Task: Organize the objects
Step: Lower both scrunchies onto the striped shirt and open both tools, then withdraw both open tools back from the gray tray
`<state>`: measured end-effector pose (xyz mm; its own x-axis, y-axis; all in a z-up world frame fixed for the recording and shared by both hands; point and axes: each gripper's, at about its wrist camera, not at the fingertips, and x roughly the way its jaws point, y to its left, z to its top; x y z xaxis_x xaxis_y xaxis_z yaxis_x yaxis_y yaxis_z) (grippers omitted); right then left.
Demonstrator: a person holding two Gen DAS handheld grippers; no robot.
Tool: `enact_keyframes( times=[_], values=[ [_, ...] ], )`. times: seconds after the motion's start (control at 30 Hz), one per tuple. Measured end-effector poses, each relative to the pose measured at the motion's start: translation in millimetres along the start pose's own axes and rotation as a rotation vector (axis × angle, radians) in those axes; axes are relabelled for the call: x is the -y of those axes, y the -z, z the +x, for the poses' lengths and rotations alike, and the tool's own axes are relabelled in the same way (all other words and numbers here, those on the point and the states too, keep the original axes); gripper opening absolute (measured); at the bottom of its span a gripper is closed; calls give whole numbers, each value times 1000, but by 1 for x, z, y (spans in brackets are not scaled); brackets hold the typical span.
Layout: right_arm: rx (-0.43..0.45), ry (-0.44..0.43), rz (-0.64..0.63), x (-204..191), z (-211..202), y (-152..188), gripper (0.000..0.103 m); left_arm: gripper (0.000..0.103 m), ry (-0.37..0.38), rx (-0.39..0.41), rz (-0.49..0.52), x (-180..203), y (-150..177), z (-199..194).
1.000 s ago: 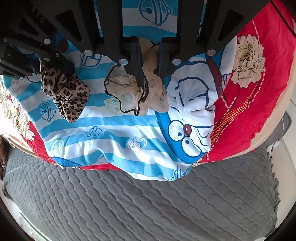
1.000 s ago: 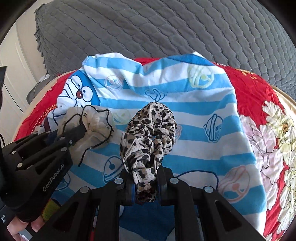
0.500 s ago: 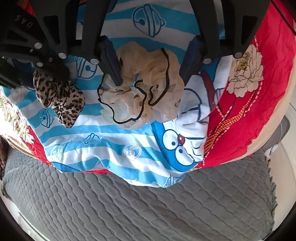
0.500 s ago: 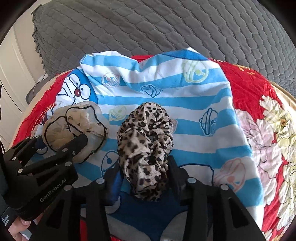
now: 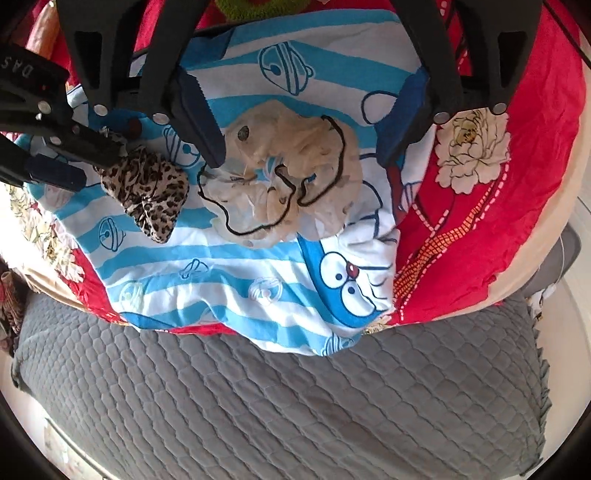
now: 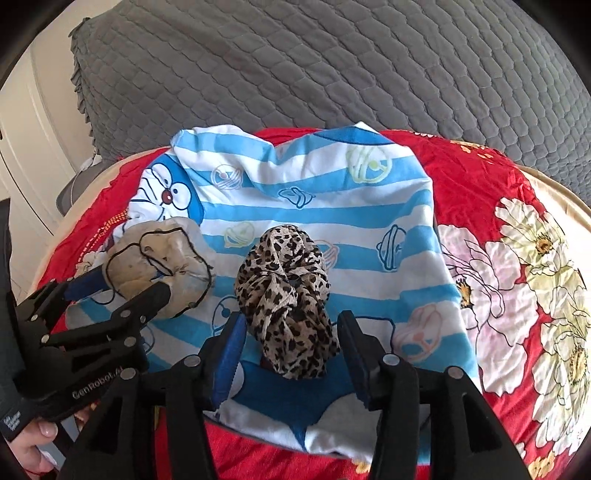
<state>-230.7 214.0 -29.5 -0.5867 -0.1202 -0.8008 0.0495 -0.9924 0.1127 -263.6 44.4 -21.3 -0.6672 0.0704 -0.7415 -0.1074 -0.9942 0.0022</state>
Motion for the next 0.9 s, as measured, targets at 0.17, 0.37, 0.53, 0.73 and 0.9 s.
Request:
enact_keyframes(
  times=[0.17,0.37,0.53,0.73,0.9],
  values=[
    [25,-17,-8,-3,-18,6,52,88,-14,10,-5,-5,0,-11],
    [42,-39,6,-7,-38,17,65,102,-12,15,-26,-11,10,-29],
    [50,-26,-2,-12,-54,30,74,102,-7,21,-30,-15,14,-45],
    [54,-26,5,-16,-67,39,78,102,-2,30,-37,-20,20,-61],
    [60,-21,5,-19,-77,48,83,102,7,28,-21,-17,27,-73]
  ],
)
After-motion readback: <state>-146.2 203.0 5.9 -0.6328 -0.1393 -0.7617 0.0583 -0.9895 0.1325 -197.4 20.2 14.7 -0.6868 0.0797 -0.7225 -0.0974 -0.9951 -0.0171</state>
